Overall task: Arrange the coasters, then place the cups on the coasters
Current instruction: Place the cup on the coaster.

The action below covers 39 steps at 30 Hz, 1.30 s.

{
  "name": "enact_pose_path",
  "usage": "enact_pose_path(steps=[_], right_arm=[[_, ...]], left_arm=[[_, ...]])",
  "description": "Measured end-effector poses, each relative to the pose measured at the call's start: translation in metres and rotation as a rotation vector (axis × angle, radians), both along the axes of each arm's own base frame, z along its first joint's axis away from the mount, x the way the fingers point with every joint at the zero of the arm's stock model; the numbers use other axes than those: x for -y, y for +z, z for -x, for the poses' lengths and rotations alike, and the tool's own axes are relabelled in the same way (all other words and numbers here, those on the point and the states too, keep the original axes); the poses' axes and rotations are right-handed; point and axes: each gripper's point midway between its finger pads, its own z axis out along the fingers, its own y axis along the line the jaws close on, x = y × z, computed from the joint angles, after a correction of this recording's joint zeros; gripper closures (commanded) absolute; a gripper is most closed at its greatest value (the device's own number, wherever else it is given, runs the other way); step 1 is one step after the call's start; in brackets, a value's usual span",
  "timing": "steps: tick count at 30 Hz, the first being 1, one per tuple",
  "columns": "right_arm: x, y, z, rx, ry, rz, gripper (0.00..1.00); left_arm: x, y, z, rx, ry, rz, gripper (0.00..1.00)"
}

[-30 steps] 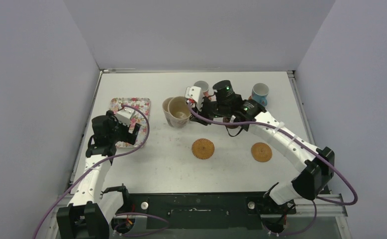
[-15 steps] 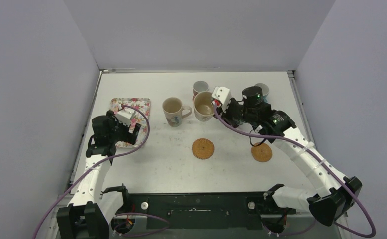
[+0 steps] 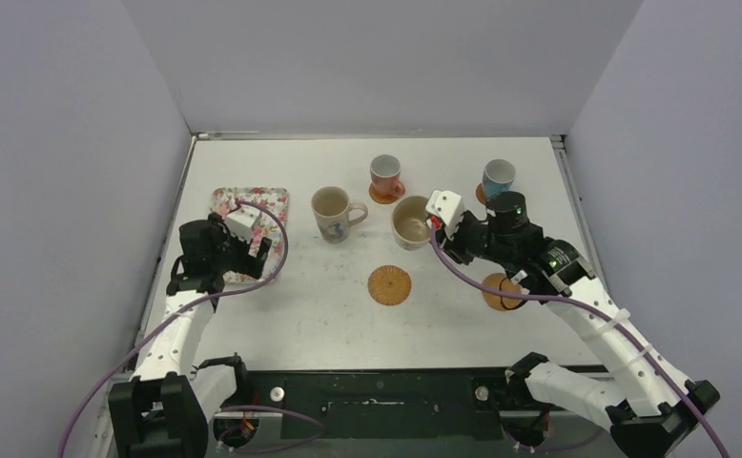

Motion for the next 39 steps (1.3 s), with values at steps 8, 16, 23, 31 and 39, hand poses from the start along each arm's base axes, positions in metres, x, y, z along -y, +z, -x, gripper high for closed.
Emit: enact_pose_path(steps=[8,16,23,31,39], right_arm=[[0.020,0.012,0.020,0.056,-0.018,-0.002,1.00],[0.032,0.005,0.018,0.043,-0.076,0.038,1.00],[0.044,0.000,0.020,0.049,-0.128,0.049,1.00],[0.053,-0.002,0.016,0.051,-0.172,0.062,1.00],[0.063,-0.034,-0.010,-0.050,-0.235,0.132,1.00]], left_arm=[[0.002,-0.023,-0.003,-0.071,-0.013,0.001,0.03],[0.000,-0.003,-0.001,0.042,0.017,-0.003,0.03],[0.004,0.014,0.008,0.171,0.004,-0.006,0.03],[0.004,0.020,0.007,0.194,0.002,-0.007,0.03],[0.004,0.019,0.007,0.193,0.002,-0.007,0.03]])
